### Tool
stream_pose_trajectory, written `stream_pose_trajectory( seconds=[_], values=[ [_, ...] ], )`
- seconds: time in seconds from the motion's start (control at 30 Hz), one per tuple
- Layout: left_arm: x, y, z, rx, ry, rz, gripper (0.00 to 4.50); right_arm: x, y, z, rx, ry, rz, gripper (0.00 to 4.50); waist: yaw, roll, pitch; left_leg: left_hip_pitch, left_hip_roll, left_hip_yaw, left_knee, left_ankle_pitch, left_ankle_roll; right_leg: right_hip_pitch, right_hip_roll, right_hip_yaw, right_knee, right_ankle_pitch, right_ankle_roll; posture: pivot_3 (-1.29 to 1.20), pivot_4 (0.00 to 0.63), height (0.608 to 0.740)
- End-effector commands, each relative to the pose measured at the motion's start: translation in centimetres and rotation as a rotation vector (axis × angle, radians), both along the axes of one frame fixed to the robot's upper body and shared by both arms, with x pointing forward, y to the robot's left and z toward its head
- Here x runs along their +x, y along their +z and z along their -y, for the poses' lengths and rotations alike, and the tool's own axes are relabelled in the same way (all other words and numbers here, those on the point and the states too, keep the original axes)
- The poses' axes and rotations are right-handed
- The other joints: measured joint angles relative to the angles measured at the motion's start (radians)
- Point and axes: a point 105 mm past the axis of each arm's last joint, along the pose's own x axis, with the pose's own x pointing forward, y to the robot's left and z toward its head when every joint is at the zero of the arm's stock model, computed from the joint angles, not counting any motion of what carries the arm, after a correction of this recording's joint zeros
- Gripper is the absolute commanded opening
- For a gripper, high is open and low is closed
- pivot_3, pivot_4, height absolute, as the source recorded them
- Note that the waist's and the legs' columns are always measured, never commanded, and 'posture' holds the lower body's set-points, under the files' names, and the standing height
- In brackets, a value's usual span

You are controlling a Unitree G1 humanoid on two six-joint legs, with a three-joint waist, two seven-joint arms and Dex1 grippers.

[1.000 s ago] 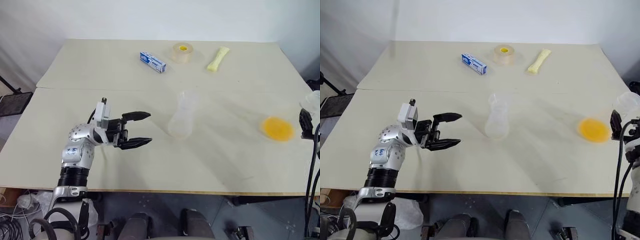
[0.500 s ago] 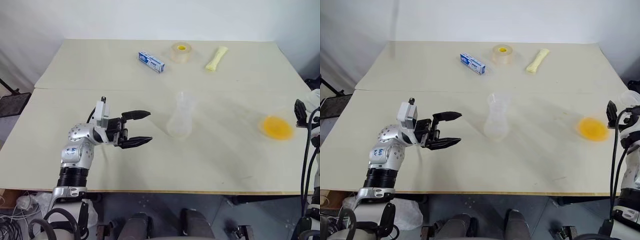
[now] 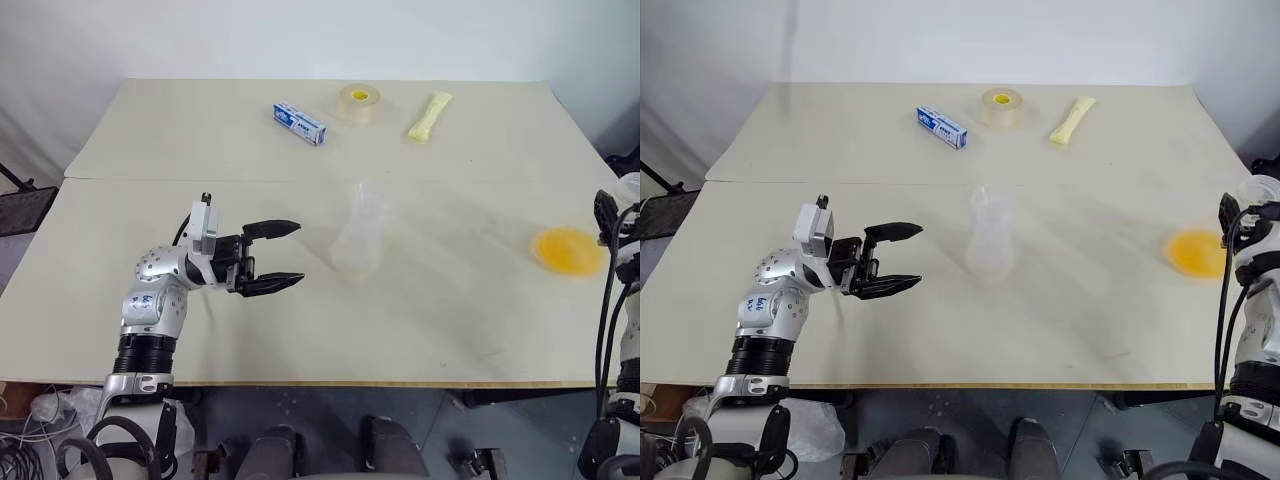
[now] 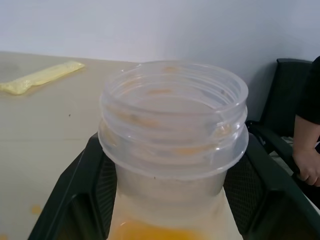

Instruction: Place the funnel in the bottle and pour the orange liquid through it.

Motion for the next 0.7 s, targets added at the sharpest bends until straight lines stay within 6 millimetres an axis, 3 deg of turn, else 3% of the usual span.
stream_pose_trajectory(
  seconds=[0.03,0.2,0.43,0.7],
  values=[
    [0.1,1.1,-0.3,-0.023,0.006,0.042,4.5,-0.6,2.5,-1.1,-0.035,0.019,0.094,2.46,-0.001,0.0,0.0,0.0,0.0,0.0,0.0,0.0,0.0,0.0,0.0,0.0,0.0,0.0,0.0,0.0,0.15,0.74],
    [0.5,1.2,-0.5,-0.026,0.002,0.043,4.5,-1.4,4.8,-5.2,-0.133,0.101,0.15,2.46,-0.001,0.001,0.0,0.0,0.0,0.001,0.0,0.0,0.0,-0.001,0.0,0.0,0.0,0.0,0.0,0.0,0.15,0.74],
    [1.5,1.3,-1.1,-0.021,-0.004,0.04,4.5,-1.7,7.4,-13.5,-0.326,0.205,0.155,2.46,0.0,0.001,0.0,0.0,0.0,0.001,0.0,0.0,0.0,-0.002,0.001,0.0,0.0,0.0,0.0,0.0,0.15,0.74],
    [3.3,1.5,-1.4,-0.021,0.047,0.005,4.5,-1.3,9.2,-19.5,-0.558,0.248,0.184,2.46,0.002,0.001,0.0,-0.002,-0.001,-0.001,0.0,0.0,0.0,-0.003,0.0,0.0,0.001,0.0,0.0,0.0,0.15,0.74]
  ],
)
